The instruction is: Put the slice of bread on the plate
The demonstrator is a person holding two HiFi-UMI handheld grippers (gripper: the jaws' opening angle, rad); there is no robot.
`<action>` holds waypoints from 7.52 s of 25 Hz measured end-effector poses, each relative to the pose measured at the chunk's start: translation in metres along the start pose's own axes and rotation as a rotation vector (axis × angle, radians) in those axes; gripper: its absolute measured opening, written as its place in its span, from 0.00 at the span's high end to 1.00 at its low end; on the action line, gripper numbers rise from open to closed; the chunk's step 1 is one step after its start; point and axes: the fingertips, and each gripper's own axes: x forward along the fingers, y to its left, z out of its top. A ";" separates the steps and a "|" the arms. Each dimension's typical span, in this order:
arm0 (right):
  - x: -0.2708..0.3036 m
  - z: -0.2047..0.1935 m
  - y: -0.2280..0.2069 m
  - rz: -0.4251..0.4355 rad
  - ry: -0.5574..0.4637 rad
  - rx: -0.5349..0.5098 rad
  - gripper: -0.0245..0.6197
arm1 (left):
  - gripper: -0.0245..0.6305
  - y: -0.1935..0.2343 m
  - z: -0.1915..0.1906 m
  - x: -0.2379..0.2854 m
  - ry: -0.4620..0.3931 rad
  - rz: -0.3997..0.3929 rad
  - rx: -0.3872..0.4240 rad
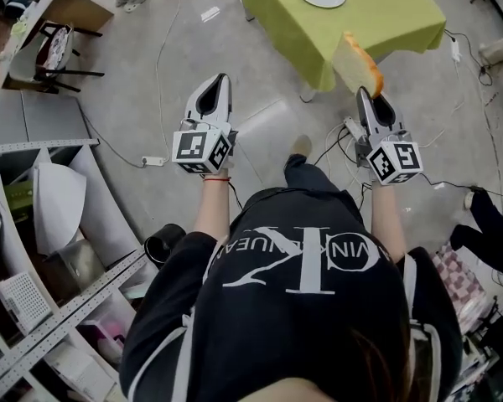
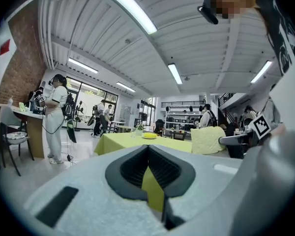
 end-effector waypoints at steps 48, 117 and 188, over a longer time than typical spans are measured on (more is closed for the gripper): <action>0.230 0.014 -0.131 -0.101 0.095 0.276 0.82 | 0.95 0.034 0.026 0.369 0.091 -0.398 -0.006; 0.296 -0.051 -0.169 -0.304 0.536 0.334 0.49 | 0.95 0.043 -0.011 0.426 0.198 -0.458 -0.164; 0.284 0.130 -0.206 -0.218 -0.071 -0.096 0.96 | 0.95 0.040 0.119 0.441 -0.070 -0.350 0.081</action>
